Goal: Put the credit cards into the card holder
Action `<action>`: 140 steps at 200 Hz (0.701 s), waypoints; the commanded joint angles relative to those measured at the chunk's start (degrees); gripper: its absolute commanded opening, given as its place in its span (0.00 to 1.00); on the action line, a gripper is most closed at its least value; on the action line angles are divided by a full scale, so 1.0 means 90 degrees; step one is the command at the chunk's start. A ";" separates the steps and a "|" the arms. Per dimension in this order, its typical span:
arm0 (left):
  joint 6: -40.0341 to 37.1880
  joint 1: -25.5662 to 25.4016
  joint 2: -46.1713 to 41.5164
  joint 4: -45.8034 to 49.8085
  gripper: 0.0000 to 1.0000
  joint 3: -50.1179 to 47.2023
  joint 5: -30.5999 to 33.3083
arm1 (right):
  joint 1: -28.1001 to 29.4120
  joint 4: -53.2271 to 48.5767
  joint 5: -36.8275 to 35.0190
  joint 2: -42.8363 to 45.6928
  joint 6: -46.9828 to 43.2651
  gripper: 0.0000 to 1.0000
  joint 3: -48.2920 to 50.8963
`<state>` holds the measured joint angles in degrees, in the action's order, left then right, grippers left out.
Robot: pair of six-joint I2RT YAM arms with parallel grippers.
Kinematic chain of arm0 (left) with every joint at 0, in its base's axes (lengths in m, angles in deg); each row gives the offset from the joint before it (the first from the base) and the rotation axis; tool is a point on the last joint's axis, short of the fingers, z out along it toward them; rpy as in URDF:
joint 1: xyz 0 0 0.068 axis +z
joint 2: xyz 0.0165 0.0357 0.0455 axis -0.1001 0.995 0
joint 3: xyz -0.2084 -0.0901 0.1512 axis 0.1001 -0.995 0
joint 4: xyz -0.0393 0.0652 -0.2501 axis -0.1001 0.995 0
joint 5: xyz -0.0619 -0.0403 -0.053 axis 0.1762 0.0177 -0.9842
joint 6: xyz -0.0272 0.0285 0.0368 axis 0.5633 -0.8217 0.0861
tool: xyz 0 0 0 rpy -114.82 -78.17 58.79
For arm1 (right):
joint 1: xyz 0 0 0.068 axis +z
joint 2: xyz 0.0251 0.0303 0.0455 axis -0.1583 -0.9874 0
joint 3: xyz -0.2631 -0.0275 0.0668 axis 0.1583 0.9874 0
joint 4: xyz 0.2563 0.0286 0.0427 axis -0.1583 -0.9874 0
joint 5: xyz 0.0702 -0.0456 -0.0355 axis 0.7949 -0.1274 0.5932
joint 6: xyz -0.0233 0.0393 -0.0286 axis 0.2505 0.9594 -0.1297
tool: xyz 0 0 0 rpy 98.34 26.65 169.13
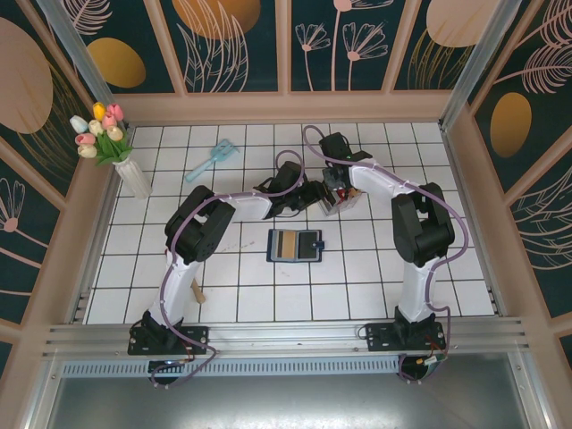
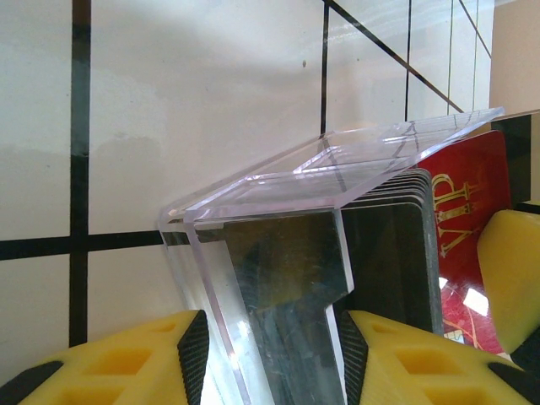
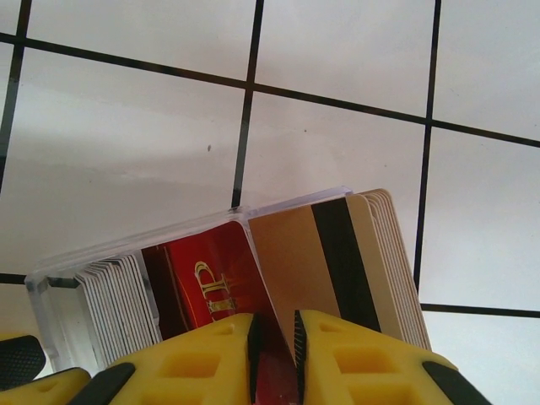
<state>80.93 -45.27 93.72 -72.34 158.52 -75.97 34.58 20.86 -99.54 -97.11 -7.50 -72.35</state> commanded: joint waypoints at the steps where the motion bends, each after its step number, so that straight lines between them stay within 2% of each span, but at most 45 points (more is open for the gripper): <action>1: 0.0030 -0.0013 0.0177 0.0280 0.48 -0.0109 -0.0093 | -0.0186 -0.0187 -0.0031 0.0042 0.0100 0.15 -0.0085; 35: 0.0023 -0.0020 0.0166 0.0294 0.48 -0.0109 -0.0086 | -0.0178 -0.0158 0.0012 0.0170 0.0100 0.08 -0.0074; 44: 0.0023 -0.0016 0.0167 0.0293 0.48 -0.0120 -0.0076 | -0.0180 -0.0179 0.0135 0.0228 0.0092 0.03 -0.0097; 66: 0.0023 -0.0016 0.0166 0.0293 0.48 -0.0112 -0.0077 | -0.0184 -0.0149 0.0312 0.0391 0.0102 0.00 -0.0085; 110: 0.0013 -0.0016 0.0145 0.0318 0.49 -0.0099 -0.0066 | -0.0181 -0.0125 0.0790 0.0431 0.0108 0.00 0.0021; 130: 0.0004 -0.0021 0.0131 0.0325 0.49 -0.0120 -0.0076 | -0.0193 -0.0136 0.0733 0.0403 0.0160 0.00 0.0024; 140: 0.0006 -0.0014 0.0128 0.0327 0.49 -0.0129 -0.0066 | -0.0232 -0.0116 0.0857 0.0406 0.0163 0.06 0.0020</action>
<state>80.91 -45.27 93.72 -72.31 158.52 -75.97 33.14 20.64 -94.05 -95.82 -6.62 -72.35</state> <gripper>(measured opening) 0.487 0.052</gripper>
